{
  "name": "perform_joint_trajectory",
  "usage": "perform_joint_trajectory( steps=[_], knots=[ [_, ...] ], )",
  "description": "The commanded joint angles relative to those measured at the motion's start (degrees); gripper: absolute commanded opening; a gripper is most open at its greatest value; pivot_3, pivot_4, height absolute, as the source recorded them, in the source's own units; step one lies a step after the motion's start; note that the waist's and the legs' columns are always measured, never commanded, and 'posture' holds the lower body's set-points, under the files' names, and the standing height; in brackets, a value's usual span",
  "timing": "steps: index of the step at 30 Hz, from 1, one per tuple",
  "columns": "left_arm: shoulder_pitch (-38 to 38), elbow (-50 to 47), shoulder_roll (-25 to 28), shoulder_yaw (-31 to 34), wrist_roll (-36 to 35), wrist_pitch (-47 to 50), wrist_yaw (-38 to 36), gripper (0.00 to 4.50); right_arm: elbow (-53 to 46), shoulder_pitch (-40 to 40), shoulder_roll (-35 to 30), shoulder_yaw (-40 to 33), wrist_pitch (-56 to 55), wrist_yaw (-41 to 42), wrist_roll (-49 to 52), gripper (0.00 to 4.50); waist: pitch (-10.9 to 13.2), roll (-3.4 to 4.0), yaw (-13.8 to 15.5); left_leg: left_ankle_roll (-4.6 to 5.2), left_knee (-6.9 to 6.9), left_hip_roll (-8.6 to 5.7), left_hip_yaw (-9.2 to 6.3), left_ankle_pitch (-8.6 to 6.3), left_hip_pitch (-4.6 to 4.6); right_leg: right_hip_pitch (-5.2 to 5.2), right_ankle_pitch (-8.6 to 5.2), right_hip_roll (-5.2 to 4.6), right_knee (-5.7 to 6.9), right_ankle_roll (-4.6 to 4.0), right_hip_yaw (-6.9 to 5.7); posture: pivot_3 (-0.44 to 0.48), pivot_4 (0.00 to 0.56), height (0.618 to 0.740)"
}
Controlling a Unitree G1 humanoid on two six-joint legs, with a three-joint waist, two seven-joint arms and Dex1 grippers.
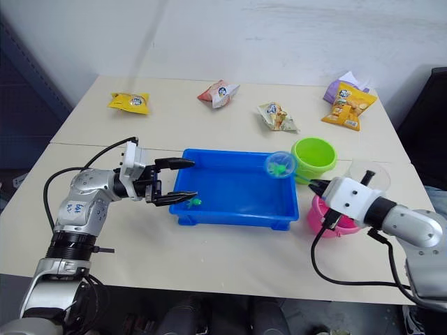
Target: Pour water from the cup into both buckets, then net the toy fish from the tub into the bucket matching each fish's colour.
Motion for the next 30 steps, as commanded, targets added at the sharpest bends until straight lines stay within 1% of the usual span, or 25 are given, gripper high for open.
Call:
perform_joint_trajectory(
  steps=[1, 3, 6, 8, 11, 14, 17, 20, 23, 28, 30],
  knots=[
    [-0.66, -1.69, -0.11, 0.75, -1.28, 0.18, 0.26, 4.46, 7.85, -0.22, -3.63, -4.05, -15.36, -6.11, -7.09, 0.00, 0.00, 0.00, -0.03, 0.00, 0.00, 0.00, 0.01, 0.00, 0.02, 0.00, 0.00, 0.01, 0.00, 0.00, 0.01, 0.000, 0.150, 0.738],
    [-0.98, -1.67, -0.51, 0.41, -1.26, 0.12, 0.37, 4.46, 12.01, -1.26, -4.28, -4.52, -20.25, -9.25, -9.22, 0.00, 0.00, 0.00, -0.07, 0.00, -0.01, 0.00, 0.01, 0.00, 0.02, 0.00, 0.00, 0.01, 0.00, 0.00, 0.01, 0.000, 0.150, 0.738],
    [-1.47, -1.44, -1.70, 0.83, -2.65, 1.08, 0.75, 4.46, 17.14, -3.51, -4.91, -4.37, -23.39, -13.43, -11.21, 0.00, 0.00, 0.00, -0.13, -0.01, -0.01, 0.00, 0.02, 0.01, 0.03, 0.00, 0.00, 0.01, 0.00, 0.00, 0.01, 0.000, 0.150, 0.738],
    [-1.97, -1.15, -2.15, 0.52, -2.36, 0.89, 0.64, 4.46, 22.88, -5.92, -6.91, -3.23, -26.66, -17.15, -15.40, 0.00, 0.00, 0.00, -0.16, -0.03, 0.00, 0.00, 0.03, 0.02, 0.04, 0.00, 0.00, 0.01, 0.02, 0.00, 0.02, 0.000, 0.150, 0.738],
    [-2.42, -0.97, -2.50, 0.22, -2.03, 0.80, 0.65, 4.46, 30.54, -9.56, -10.34, -1.10, -33.05, -25.27, -23.67, 0.00, 0.00, 0.00, -0.18, -0.03, 0.00, 0.00, 0.07, 0.03, 0.04, -0.01, 0.00, 0.01, 0.03, 0.00, 0.04, 0.000, 0.150, 0.738],
    [-2.53, -0.98, -2.73, 0.24, -2.18, 0.92, 0.77, 4.46, 35.50, -12.51, -13.29, 1.94, -37.63, -31.15, -29.73, 0.00, 0.00, 0.00, -0.28, -0.06, 0.00, 0.01, 0.07, 0.04, 0.05, -0.02, -0.01, 0.03, 0.02, -0.01, 0.05, 0.000, 0.150, 0.738],
    [-2.40, -1.00, -2.91, 0.26, -2.22, 0.85, 0.78, 4.46, 38.55, -14.47, -16.34, 5.05, -40.91, -36.60, -36.07, 0.00, 0.00, 0.00, -0.26, -0.08, -0.01, 0.02, 0.07, 0.06, 0.05, -0.02, -0.01, 0.04, 0.02, -0.02, 0.05, 0.000, 0.150, 0.738],
    [-2.31, -0.34, -3.20, 0.26, -2.13, 0.33, 0.60, 4.46, 41.10, -16.09, -19.00, 8.29, -43.59, -44.02, -42.85, 0.00, 0.00, 0.00, -0.24, -0.08, -0.01, 0.02, 0.10, 0.06, 0.05, -0.03, -0.01, 0.03, 0.03, -0.02, 0.08, 0.000, 0.150, 0.738],
    [-2.48, 0.77, -3.59, 0.12, -1.66, -0.73, 0.42, 4.46, 43.10, -17.50, -20.77, 10.78, -44.06, -53.13, -49.31, 0.00, 0.00, 0.01, -0.24, -0.09, -0.01, 0.02, 0.11, 0.07, 0.05, -0.03, -0.01, 0.03, 0.04, -0.02, 0.09, 0.000, 0.150, 0.738],
    [-3.52, 2.72, -4.54, -0.30, -0.84, -2.23, 0.73, 4.46, 46.62, -19.40, -22.57, 15.00, -44.33, -63.03, -55.60, 0.00, 0.00, 0.00, -0.25, -0.13, -0.01, 0.02, 0.14, 0.09, 0.05, -0.05, -0.02, 0.04, 0.04, -0.03, 0.10, 0.000, 0.150, 0.738],
    [-4.08, 2.43, -5.60, -0.58, -1.17, -0.98, 1.97, 4.46, 48.23, -20.10, -23.17, 17.22, -43.66, -66.88, -58.70, 0.00, 0.00, 0.01, -0.23, -0.13, -0.01, 0.02, 0.14, 0.09, 0.04, -0.06, -0.02, 0.04, 0.04, -0.03, 0.10, 0.000, 0.150, 0.738]
  ],
)
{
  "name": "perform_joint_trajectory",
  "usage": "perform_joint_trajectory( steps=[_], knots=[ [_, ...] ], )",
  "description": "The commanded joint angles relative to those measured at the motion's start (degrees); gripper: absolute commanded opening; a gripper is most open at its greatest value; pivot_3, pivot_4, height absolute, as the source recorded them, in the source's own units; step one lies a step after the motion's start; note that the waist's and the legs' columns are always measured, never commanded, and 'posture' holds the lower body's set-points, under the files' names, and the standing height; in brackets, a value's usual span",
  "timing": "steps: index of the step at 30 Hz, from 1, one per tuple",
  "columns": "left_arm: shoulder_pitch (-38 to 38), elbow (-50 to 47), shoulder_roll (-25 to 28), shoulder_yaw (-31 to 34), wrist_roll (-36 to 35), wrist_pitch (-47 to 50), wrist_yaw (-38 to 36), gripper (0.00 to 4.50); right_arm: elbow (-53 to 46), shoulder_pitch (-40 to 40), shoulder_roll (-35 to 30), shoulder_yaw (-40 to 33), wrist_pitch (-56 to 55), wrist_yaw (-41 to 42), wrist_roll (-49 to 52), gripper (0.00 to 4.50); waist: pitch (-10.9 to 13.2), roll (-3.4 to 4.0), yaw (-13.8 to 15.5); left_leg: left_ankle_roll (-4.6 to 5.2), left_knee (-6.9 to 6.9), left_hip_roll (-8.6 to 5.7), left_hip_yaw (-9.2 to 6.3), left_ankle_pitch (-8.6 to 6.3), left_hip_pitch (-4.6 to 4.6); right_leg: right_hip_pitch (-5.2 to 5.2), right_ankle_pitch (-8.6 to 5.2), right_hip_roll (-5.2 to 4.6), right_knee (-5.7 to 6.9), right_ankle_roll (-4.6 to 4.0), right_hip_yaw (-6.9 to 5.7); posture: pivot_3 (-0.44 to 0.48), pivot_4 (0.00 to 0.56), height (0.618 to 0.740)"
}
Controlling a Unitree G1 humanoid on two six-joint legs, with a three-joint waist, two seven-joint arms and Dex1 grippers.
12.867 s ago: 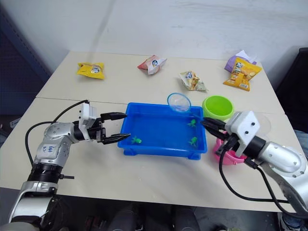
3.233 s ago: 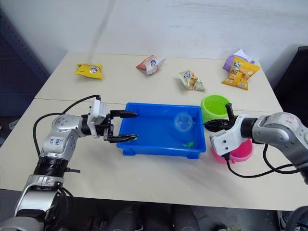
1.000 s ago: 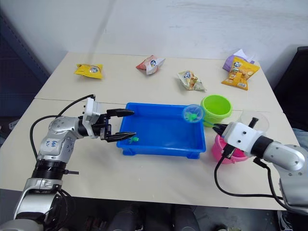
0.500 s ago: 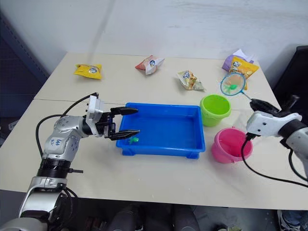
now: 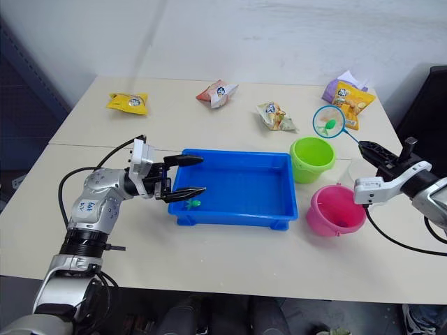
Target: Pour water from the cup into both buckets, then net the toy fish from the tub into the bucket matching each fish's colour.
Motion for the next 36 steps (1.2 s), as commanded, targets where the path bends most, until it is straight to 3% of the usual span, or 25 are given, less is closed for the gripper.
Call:
perform_joint_trajectory(
  steps=[1, 11, 19, 26, 36],
  knots=[
    [-2.14, -1.00, -1.54, -0.37, -0.22, 0.72, 1.61, 4.46, 2.32, -1.86, -2.77, 2.91, 0.39, -9.24, -5.79, 0.00, 0.00, 0.00, 0.02, 0.00, 0.00, 0.00, 0.00, 0.00, 0.00, 0.00, 0.00, 0.00, 0.00, 0.00, 0.00, 0.000, 0.150, 0.738],
    [-3.02, -2.65, -0.88, -3.18, 2.12, 2.22, 1.81, 4.46, 9.33, -7.23, -4.64, 12.17, 2.49, -19.87, -14.01, 0.00, 0.00, 0.00, -0.02, -0.06, -0.03, 0.00, 0.06, 0.04, 0.00, -0.06, 0.00, 0.05, 0.03, -0.01, 0.05, 0.000, 0.150, 0.738],
    [-4.64, -3.53, -1.76, -4.38, 5.27, 2.68, 6.07, 4.46, 14.60, -10.92, -4.27, 17.42, 3.24, -22.30, -15.73, 0.00, 0.00, 0.01, -0.05, -0.07, -0.03, 0.00, 0.09, 0.04, 0.00, -0.07, 0.00, 0.06, 0.03, -0.01, 0.06, 0.000, 0.150, 0.738],
    [-5.04, -6.94, -2.19, -5.01, 5.10, 6.11, 8.51, 4.46, 14.20, -13.71, -5.62, 19.47, 4.72, -27.04, -17.48, 0.00, 0.00, 0.01, -0.04, -0.10, -0.04, 0.00, 0.09, 0.06, -0.03, -0.11, 0.00, 0.07, 0.05, -0.01, 0.08, 0.000, 0.150, 0.738],
    [-4.70, -9.54, -3.09, -5.02, 4.64, 8.28, 10.95, 4.46, 12.81, -11.16, -6.83, 19.84, 3.98, -27.06, -15.62, 0.00, 0.00, 0.02, 0.03, -0.11, -0.04, 0.00, 0.07, 0.06, -0.04, -0.11, 0.00, 0.06, 0.03, -0.01, 0.06, 0.000, 0.150, 0.738]
  ],
)
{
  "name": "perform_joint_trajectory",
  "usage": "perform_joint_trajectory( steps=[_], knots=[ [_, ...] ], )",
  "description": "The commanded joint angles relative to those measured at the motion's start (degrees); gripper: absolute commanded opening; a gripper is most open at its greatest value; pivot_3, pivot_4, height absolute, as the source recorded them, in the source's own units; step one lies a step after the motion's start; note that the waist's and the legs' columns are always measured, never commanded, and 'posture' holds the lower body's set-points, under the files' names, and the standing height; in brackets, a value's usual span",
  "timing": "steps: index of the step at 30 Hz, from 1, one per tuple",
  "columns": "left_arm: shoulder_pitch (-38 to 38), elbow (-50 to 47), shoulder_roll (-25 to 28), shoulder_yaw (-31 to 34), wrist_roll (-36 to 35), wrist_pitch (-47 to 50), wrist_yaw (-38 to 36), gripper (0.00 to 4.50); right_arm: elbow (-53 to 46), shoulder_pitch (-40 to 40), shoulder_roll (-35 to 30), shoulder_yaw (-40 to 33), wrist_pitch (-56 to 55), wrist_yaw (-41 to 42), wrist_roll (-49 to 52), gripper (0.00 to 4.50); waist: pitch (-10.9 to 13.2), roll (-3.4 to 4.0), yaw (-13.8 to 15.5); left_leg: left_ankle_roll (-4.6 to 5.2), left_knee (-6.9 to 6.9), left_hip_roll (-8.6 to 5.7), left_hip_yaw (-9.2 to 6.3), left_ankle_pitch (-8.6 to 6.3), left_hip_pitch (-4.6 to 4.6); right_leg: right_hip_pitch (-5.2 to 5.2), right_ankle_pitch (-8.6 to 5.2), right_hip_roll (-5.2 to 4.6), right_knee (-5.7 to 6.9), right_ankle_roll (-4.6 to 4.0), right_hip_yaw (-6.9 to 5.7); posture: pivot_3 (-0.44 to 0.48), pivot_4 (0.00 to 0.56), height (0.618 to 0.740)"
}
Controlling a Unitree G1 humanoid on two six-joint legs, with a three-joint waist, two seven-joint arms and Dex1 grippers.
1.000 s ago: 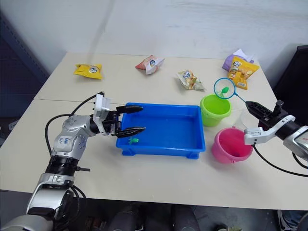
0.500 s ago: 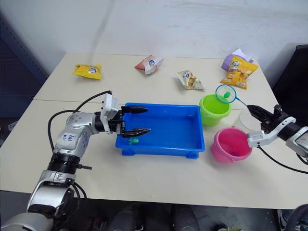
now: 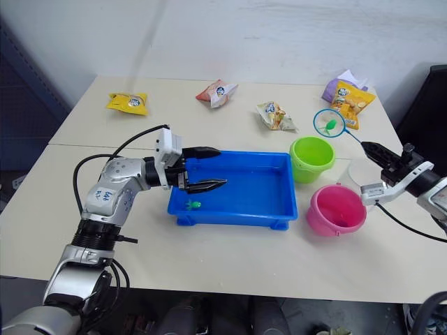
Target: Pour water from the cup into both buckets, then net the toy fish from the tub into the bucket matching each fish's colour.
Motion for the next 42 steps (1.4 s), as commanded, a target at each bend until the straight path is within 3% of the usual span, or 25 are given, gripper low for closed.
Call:
perform_joint_trajectory(
  steps=[1, 17, 21, 27, 35, 42],
  knots=[
    [-0.44, -2.50, -0.20, 0.23, -0.62, -0.05, 0.64, 4.46, -0.41, -0.50, -3.08, -1.98, 0.90, -1.26, 1.77, 0.00, 0.01, 0.04, 0.01, 0.00, 0.00, -0.01, 0.02, 0.00, -0.01, 0.00, 0.00, -0.01, 0.00, 0.00, 0.01, 0.000, 0.150, 0.738],
    [1.32, 0.33, -0.31, 0.65, -0.07, -3.82, 0.84, 4.46, -2.29, 0.93, -2.39, 0.24, 1.37, -1.01, 1.61, 0.00, 0.03, 0.18, -0.02, -0.06, -0.01, 0.02, 0.07, 0.04, -0.03, -0.13, -0.01, 0.04, 0.09, -0.02, 0.06, 0.000, 0.150, 0.738],
    [1.34, 1.56, 0.03, 0.94, 0.11, -5.22, 0.70, 4.46, -4.24, -1.10, -4.46, -2.36, 1.75, -1.75, 2.94, 0.00, 0.04, 0.20, -0.05, -0.06, -0.01, 0.00, 0.14, 0.04, -0.06, -0.21, -0.01, 0.03, 0.14, -0.02, 0.11, 0.000, 0.150, 0.738],
    [0.80, 3.15, 0.03, 0.89, 0.29, -6.51, 0.61, 4.46, 3.08, -3.14, -3.17, 1.84, 2.60, -4.35, -1.36, 0.00, 0.04, 0.20, 0.02, -0.06, -0.01, 0.01, 0.16, 0.04, -0.07, -0.22, -0.01, 0.03, 0.15, -0.02, 0.12, 0.000, 0.150, 0.738],
    [-0.30, 4.66, -0.07, 0.98, 0.87, -7.73, 0.86, 4.46, 3.72, -4.85, -4.43, 3.75, 2.22, -7.91, -3.66, 0.00, 0.04, 0.21, -0.11, -0.09, -0.02, 0.01, 0.38, 0.09, -0.28, -0.64, -0.01, 0.06, 0.36, -0.02, 0.35, 0.000, 0.150, 0.738],
    [-1.43, 4.94, -0.86, 0.96, 1.32, -7.84, 1.66, 4.46, -0.41, -7.61, -6.05, 1.38, 1.66, -8.34, -1.29, 0.00, 0.04, 0.23, -0.09, -0.07, -0.03, 0.00, 0.59, 0.10, -0.25, -0.76, -0.01, 0.06, 0.48, -0.02, 0.56, 0.000, 0.150, 0.738]
  ],
)
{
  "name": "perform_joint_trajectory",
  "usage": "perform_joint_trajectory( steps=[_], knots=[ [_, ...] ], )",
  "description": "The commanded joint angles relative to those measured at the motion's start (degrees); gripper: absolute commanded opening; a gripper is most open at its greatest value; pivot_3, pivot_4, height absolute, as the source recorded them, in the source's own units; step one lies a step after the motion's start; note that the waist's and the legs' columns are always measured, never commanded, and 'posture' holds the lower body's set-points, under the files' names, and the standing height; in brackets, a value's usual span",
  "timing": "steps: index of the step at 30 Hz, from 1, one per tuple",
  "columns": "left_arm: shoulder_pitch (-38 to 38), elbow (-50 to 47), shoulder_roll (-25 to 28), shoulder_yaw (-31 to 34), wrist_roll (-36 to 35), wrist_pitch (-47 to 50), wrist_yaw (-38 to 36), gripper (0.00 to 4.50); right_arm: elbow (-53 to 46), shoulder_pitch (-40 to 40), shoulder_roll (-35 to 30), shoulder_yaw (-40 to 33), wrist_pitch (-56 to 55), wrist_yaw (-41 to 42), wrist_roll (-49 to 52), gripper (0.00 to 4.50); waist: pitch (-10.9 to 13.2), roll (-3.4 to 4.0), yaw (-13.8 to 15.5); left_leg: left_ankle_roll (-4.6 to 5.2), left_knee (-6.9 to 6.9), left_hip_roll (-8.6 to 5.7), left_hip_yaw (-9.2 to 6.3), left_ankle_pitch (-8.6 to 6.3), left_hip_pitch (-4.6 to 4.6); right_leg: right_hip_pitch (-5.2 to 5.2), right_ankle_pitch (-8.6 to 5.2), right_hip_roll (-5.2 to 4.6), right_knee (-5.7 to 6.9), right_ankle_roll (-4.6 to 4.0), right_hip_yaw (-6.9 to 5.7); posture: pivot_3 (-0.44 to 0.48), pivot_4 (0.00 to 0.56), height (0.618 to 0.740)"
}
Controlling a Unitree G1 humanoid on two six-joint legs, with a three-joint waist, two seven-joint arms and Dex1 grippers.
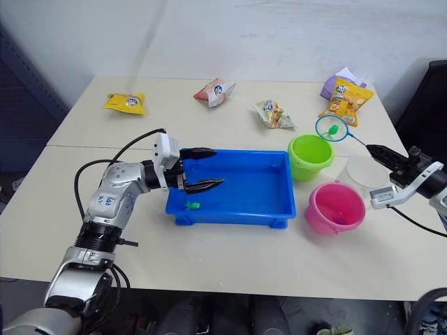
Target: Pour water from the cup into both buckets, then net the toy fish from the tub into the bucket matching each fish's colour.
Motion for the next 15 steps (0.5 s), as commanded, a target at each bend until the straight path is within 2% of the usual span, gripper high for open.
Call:
perform_joint_trajectory(
  steps=[1, 4, 7, 10, 15],
  knots=[
    [-1.63, -0.76, -0.44, 0.44, 0.05, -0.84, 0.73, 4.46, -0.96, -3.40, -2.32, -3.00, 0.44, -1.68, 1.55, 0.00, 0.00, 0.00, -0.02, 0.00, 0.00, 0.00, 0.02, 0.00, 0.01, 0.00, 0.00, 0.00, 0.00, 0.00, 0.02, 0.000, 0.150, 0.738],
    [-1.89, -0.46, -0.74, 0.47, 0.24, -1.02, 0.92, 4.46, 2.27, -5.87, -0.99, -1.53, 1.66, -1.68, 0.29, 0.00, 0.00, 0.00, 0.03, 0.00, -0.02, 0.01, 0.03, 0.00, 0.03, 0.01, 0.00, 0.01, -0.01, 0.00, 0.02, 0.000, 0.150, 0.738],
    [-2.08, -0.17, -0.79, 0.60, 0.57, -1.33, 1.36, 4.46, 1.47, -7.18, -1.78, -0.86, 1.13, -2.79, -0.94, 0.00, 0.00, 0.00, 0.04, 0.00, -0.03, 0.01, 0.05, 0.00, 0.02, 0.01, 0.00, 0.00, -0.04, 0.00, 0.03, 0.000, 0.150, 0.738],
    [-2.36, 0.45, -0.74, 0.86, 0.72, -1.84, 1.71, 4.46, 1.67, -7.49, -2.96, -1.21, 0.46, -2.63, -0.75, 0.00, 0.00, 0.00, 0.06, 0.00, -0.04, 0.00, 0.05, 0.00, 0.01, 0.00, 0.00, 0.00, -0.03, 0.00, 0.03, 0.000, 0.150, 0.738],
    [-2.86, 1.55, -0.94, 0.79, 0.63, -2.55, 1.56, 4.46, 3.74, -6.68, -0.84, 1.04, 0.53, -3.23, -2.31, 0.00, 0.00, 0.00, 0.03, 0.00, -0.04, 0.00, 0.07, 0.00, 0.02, 0.00, 0.00, 0.00, -0.03, 0.00, 0.04, 0.000, 0.150, 0.738]
  ],
)
